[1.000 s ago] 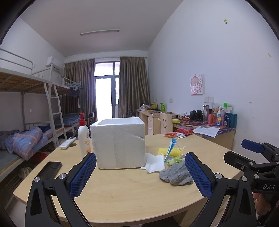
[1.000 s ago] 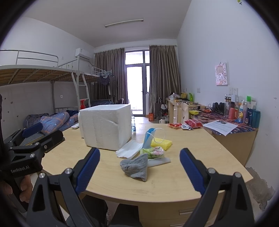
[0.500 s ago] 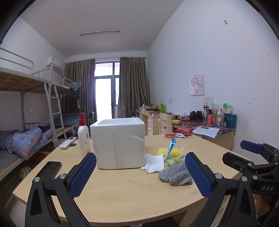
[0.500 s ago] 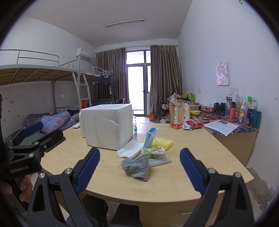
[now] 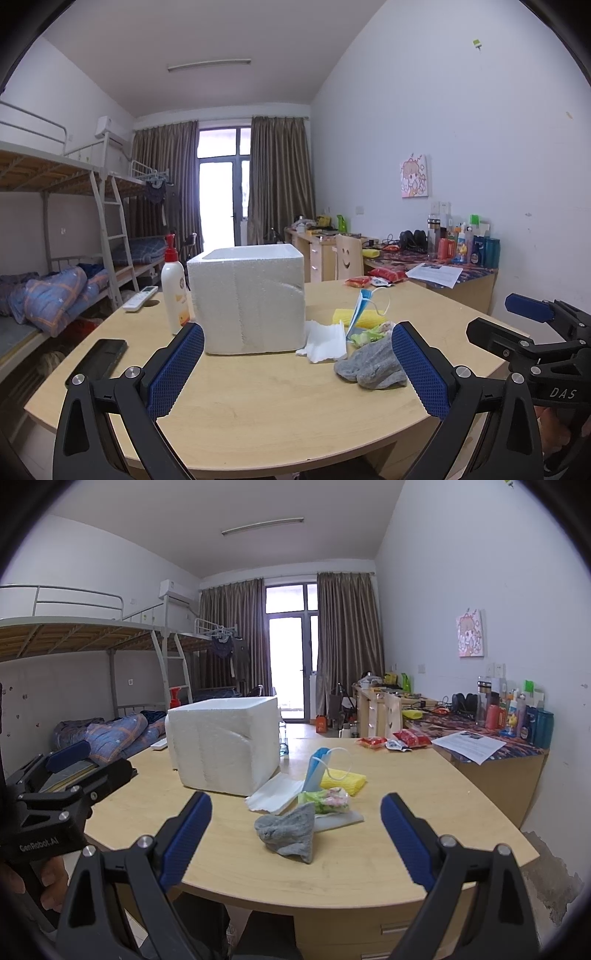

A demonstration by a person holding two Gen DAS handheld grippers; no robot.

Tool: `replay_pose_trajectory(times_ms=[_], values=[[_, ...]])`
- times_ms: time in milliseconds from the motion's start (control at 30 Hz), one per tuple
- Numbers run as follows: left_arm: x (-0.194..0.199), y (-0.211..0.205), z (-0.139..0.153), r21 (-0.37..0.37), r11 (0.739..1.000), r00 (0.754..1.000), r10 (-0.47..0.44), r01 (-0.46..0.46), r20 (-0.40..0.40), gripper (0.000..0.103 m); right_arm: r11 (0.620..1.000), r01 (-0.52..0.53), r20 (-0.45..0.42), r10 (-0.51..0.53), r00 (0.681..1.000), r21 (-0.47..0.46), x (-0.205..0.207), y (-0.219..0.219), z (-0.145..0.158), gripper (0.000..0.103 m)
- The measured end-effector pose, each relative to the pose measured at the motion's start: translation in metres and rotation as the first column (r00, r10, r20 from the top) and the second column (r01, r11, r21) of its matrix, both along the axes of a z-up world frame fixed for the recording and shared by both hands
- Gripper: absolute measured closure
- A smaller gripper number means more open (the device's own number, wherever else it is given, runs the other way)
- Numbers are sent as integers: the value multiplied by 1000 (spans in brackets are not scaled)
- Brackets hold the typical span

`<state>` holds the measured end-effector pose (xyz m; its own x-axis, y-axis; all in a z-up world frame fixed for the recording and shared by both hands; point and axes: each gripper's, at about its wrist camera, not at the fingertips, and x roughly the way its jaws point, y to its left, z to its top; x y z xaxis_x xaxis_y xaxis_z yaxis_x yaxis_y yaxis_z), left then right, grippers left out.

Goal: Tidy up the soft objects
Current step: 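Close the left gripper on the white tissue while the right gripper grasps the grey sock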

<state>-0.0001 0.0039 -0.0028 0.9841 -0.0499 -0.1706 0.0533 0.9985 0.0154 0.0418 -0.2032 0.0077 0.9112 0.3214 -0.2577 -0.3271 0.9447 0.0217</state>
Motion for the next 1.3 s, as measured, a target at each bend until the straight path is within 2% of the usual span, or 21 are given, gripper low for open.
replay_pose_trajectory(times_ms=[300, 667, 933, 1067, 1300], values=[[16, 0, 0, 1, 1000, 999, -17, 17, -36, 1, 1000, 3, -22, -3, 1000, -8, 16, 0, 1, 8], [57, -7, -8, 18, 997, 990, -71, 74, -120, 1, 999, 14, -88, -18, 996, -37, 53, -4, -8, 8], [98, -9, -20, 10, 991, 968, -126, 132, -219, 1, 998, -17, -158, 6, 987, -66, 76, 0, -28, 8], [122, -13, -30, 13, 987, 948, -148, 158, -281, 1, 997, -33, -190, 19, 982, -69, 84, 2, -37, 8], [156, -15, -32, -31, 975, 915, -218, 221, -340, 1, 998, -32, -214, 18, 977, -61, 94, -5, -41, 8]])
